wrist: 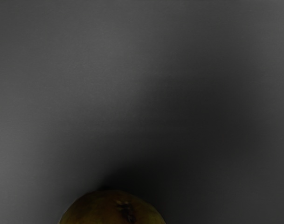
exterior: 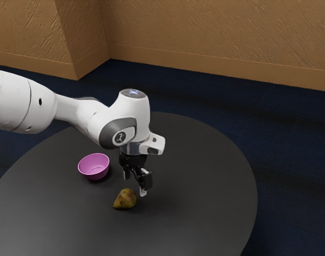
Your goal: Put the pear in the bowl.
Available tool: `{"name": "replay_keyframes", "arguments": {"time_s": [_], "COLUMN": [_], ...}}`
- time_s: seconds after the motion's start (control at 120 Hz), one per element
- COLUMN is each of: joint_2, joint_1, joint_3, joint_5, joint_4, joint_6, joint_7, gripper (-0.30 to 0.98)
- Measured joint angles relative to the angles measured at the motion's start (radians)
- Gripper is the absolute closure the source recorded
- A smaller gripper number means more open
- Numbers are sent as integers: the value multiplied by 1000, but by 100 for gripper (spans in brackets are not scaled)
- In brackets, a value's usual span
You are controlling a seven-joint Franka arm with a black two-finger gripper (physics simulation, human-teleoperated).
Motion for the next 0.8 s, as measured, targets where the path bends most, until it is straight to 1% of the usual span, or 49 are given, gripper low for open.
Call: {"name": "replay_keyframes", "arguments": {"time_s": [0.183,0.325,0.692,0.8], "joint_2": [39,37,35,17], "joint_1": [4,4,-3,-5], "joint_3": [7,18,31,31], "joint_5": [1,1,3,3], "joint_4": [-25,-65,-101,-120], "joint_6": [58,95,147,156], "joint_7": [22,35,59,64], "gripper": [0,0,0,0]}}
